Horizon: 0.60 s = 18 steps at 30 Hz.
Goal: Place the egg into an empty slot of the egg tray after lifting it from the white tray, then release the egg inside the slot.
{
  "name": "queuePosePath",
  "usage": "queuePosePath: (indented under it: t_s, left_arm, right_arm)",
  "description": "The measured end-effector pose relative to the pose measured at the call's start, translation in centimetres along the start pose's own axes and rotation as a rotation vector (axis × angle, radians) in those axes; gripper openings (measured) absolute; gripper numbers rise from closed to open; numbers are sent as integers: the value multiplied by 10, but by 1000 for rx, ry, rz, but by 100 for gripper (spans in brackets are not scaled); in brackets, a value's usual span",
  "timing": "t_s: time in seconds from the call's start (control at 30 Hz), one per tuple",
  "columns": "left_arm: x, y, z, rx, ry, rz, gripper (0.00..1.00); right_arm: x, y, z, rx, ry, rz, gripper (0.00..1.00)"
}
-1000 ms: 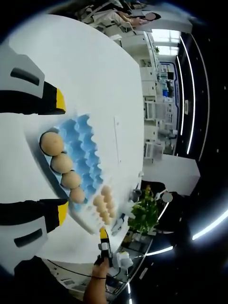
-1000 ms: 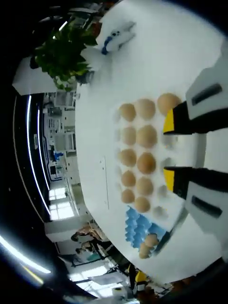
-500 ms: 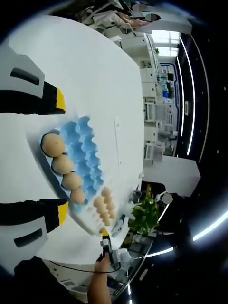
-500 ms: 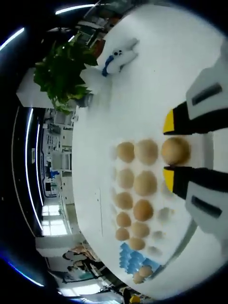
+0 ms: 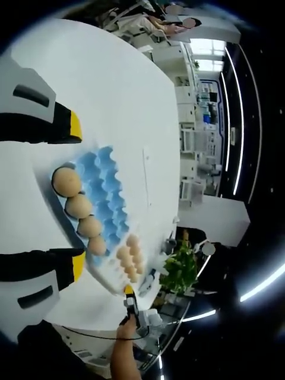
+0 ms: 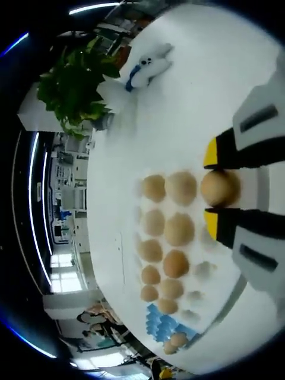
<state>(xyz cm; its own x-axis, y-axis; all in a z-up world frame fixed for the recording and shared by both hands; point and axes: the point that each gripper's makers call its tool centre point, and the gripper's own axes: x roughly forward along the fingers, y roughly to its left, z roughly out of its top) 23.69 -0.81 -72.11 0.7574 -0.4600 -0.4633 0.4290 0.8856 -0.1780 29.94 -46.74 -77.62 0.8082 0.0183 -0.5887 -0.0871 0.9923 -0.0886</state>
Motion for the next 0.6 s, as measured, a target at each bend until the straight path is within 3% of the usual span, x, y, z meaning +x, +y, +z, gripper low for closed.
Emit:
queuePosePath:
  t_s: [0.13,0.33,0.47,0.6]
  left_arm:
    - [-1,1,-1,0,-3,0,71]
    - [0,1,-3,-3,1,-2,71]
    - [0,0,-4,-4,3,-7,71]
    - [0,0,-4,-4,2,-8,71]
  right_arm:
    - [-6,-1,5,-28,-18,-9,24]
    - [-16,-6,14,47,-56,-6,24]
    - [-23,-3,20,48,-70,1,24]
    - [-32,14,34,82,-113,51,24]
